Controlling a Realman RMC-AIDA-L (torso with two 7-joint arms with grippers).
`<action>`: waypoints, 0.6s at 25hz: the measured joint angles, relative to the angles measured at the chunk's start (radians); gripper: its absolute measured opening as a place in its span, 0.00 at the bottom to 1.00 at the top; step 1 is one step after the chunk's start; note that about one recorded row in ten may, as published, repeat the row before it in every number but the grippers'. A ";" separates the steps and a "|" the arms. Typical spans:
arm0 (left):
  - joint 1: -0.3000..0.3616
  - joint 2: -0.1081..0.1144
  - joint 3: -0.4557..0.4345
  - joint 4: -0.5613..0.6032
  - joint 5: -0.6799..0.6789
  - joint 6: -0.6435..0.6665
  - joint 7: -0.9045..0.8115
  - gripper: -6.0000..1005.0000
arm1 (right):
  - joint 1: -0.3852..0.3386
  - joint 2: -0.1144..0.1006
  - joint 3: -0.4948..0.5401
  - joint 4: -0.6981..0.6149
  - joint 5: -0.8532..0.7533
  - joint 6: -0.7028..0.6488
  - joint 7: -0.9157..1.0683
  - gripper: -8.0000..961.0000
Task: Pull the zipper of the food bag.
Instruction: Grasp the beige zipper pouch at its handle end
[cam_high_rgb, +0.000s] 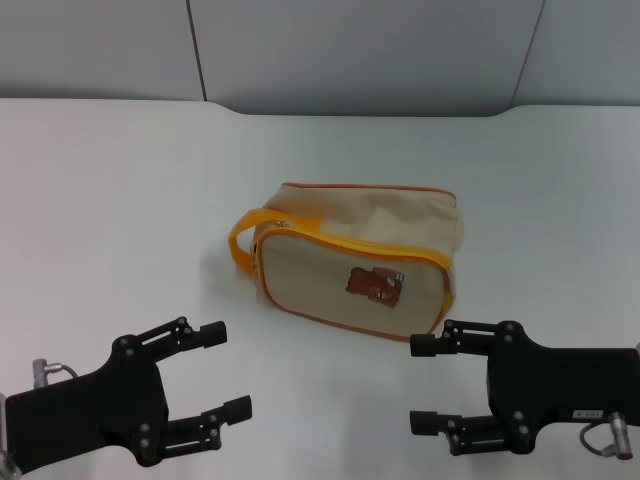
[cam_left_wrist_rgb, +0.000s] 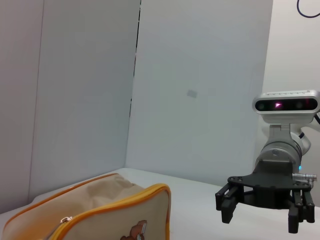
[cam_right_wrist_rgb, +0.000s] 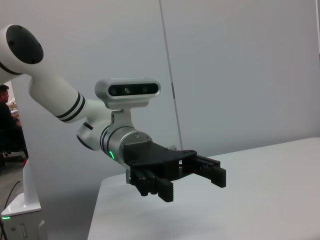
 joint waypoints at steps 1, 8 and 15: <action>0.000 0.000 0.000 0.000 0.000 -0.001 0.000 0.83 | 0.000 0.000 0.001 0.000 0.000 0.000 0.000 0.80; 0.002 -0.002 -0.002 0.001 -0.006 -0.011 0.023 0.82 | 0.000 0.002 -0.002 0.001 0.001 0.003 0.000 0.80; -0.004 -0.007 -0.133 -0.031 -0.014 -0.153 0.062 0.82 | -0.010 0.001 0.003 -0.004 0.001 0.004 0.000 0.80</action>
